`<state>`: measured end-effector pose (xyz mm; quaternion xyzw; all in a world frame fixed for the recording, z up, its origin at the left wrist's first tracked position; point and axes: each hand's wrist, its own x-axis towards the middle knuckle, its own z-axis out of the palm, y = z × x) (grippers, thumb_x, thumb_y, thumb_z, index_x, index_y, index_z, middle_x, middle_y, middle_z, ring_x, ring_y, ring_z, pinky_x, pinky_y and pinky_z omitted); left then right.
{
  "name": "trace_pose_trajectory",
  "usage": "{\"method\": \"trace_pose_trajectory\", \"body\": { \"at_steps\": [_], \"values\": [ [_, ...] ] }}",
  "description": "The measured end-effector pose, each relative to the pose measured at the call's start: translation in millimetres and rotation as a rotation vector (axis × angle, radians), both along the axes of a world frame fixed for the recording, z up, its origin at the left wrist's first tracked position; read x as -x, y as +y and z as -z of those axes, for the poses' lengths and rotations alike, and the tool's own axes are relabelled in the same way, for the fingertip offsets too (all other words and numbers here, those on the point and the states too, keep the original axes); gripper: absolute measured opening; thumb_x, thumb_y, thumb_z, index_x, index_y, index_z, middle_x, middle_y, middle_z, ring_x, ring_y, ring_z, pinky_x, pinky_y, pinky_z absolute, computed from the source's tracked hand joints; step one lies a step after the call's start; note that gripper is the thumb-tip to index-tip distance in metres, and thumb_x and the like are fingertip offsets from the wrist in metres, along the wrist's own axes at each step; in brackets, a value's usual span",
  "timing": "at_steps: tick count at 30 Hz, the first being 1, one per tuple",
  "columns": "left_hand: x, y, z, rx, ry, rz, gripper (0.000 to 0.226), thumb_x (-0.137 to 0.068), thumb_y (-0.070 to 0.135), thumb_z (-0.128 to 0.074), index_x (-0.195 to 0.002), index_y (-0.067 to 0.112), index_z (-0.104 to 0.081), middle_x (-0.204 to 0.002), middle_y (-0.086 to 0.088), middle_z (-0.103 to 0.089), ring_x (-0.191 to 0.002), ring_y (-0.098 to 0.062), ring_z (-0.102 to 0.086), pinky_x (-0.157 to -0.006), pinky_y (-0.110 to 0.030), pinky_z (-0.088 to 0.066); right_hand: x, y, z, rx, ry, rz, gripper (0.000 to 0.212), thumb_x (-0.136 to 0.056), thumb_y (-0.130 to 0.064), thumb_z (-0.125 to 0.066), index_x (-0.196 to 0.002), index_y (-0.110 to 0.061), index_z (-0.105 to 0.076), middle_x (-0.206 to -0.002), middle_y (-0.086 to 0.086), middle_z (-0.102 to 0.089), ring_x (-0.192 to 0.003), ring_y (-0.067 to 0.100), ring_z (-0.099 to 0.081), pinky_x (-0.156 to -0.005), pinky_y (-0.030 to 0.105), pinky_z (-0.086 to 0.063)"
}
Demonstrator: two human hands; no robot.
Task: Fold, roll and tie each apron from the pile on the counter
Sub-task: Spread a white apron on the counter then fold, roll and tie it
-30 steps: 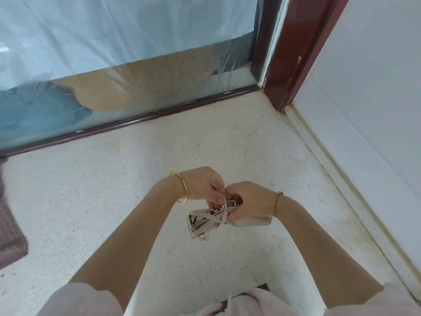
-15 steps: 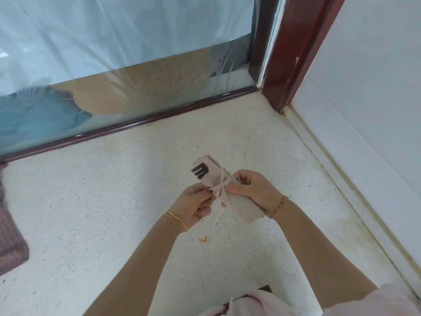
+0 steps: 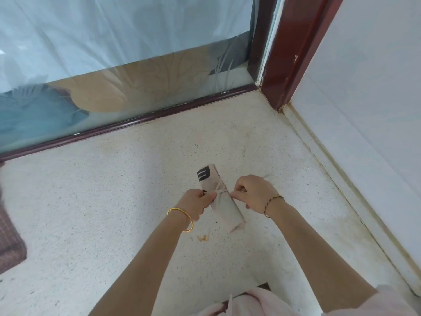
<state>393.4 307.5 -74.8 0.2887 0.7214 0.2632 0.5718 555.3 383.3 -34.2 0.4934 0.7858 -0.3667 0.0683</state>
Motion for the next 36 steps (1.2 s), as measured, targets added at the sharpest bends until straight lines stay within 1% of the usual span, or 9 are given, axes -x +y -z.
{"method": "trace_pose_trajectory", "body": {
  "at_steps": [5,9,12,15,19,23,27,31,36],
  "values": [
    [-8.2,-2.9,34.3,0.109,0.445,0.337,0.043,-0.095,0.031,-0.05,-0.057,0.015,-0.04,-0.054,0.0,-0.037,-0.047,-0.011,-0.033,-0.046,-0.021,-0.025,13.9,-26.3,25.4,0.164,-0.018,0.159,0.028,-0.093,-0.033,-0.053,-0.071,-0.021,-0.043,-0.068,-0.001,-0.056,-0.061,0.021,-0.066,-0.064,0.033,-0.056],
    [-12.1,-12.6,58.7,0.231,0.567,0.364,0.043,-0.092,0.045,-0.049,-0.059,0.019,-0.04,-0.058,0.004,-0.042,-0.061,-0.017,-0.049,-0.052,-0.023,-0.032,27.7,-54.9,64.3,0.384,0.113,0.37,0.023,-0.091,-0.023,-0.056,-0.072,-0.019,-0.044,-0.067,0.004,-0.062,-0.063,0.032,-0.068,-0.059,0.038,-0.056],
    [-8.8,-13.3,54.6,0.292,0.741,0.463,0.045,-0.091,0.055,-0.043,-0.063,0.02,-0.044,-0.062,0.004,-0.046,-0.064,-0.016,-0.051,-0.06,-0.027,-0.039,34.8,-59.6,74.8,0.348,0.147,0.48,0.017,-0.089,-0.017,-0.056,-0.073,-0.018,-0.048,-0.067,0.008,-0.067,-0.058,0.024,-0.068,-0.057,0.034,-0.056],
    [8.1,-13.6,43.2,0.299,0.783,0.633,0.04,-0.093,0.045,-0.045,-0.067,0.016,-0.048,-0.062,0.003,-0.045,-0.063,-0.015,-0.049,-0.061,-0.026,-0.039,37.8,-54.2,76.7,0.327,0.144,0.47,0.019,-0.089,-0.012,-0.054,-0.07,-0.015,-0.052,-0.07,0.014,-0.07,-0.065,0.029,-0.07,-0.062,0.038,-0.059],
    [12.0,-17.6,21.9,-0.004,0.567,0.597,0.035,-0.09,0.032,-0.053,-0.064,0.009,-0.057,-0.055,0.002,-0.043,-0.051,-0.011,-0.039,-0.052,-0.024,-0.032,36.8,-51.3,78.5,0.33,0.142,0.41,0.021,-0.092,-0.013,-0.054,-0.071,-0.015,-0.057,-0.075,0.015,-0.071,-0.069,0.029,-0.071,-0.065,0.037,-0.06],
    [-7.8,-24.0,20.7,-0.284,0.175,0.184,0.019,-0.09,0.021,-0.058,-0.088,0.008,-0.071,-0.087,-0.001,-0.067,-0.084,-0.015,-0.061,-0.079,-0.026,-0.048,36.7,-51.9,79.7,0.307,0.074,0.267,0.01,-0.088,-0.019,-0.058,-0.079,-0.02,-0.054,-0.075,0.006,-0.071,-0.061,0.014,-0.067,-0.065,0.027,-0.058],
    [-14.7,-16.9,36.5,-0.287,-0.002,-0.078,0.02,-0.096,0.014,-0.05,-0.083,0.017,-0.065,-0.093,0.001,-0.065,-0.087,-0.013,-0.059,-0.074,-0.016,-0.047,29.5,-58.9,86.0,0.164,0.02,0.119,0.025,-0.08,-0.024,-0.066,-0.097,-0.015,-0.05,-0.091,0.001,-0.061,-0.083,0.018,-0.058,-0.069,0.024,-0.045],
    [-11.6,-2.3,52.9,-0.195,-0.046,-0.087,0.022,-0.097,0.018,-0.048,-0.084,0.021,-0.065,-0.099,0.004,-0.062,-0.093,-0.012,-0.056,-0.091,-0.03,-0.045,25.7,-64.9,91.3,0.115,0.004,-0.016,0.044,-0.076,-0.018,-0.068,-0.114,-0.011,-0.047,-0.107,0.005,-0.054,-0.088,0.018,-0.054,-0.07,0.023,-0.045],
    [-7.2,0.5,59.5,-0.173,-0.116,-0.129,0.023,-0.098,0.015,-0.046,-0.09,0.011,-0.067,-0.092,-0.005,-0.061,-0.086,-0.014,-0.055,-0.089,-0.028,-0.046,23.6,-76.6,93.7,0.039,-0.052,-0.152,0.053,-0.083,-0.016,-0.065,-0.128,-0.008,-0.038,-0.124,0.009,-0.042,-0.107,0.026,-0.051,-0.088,0.032,-0.044]
  ]
}}
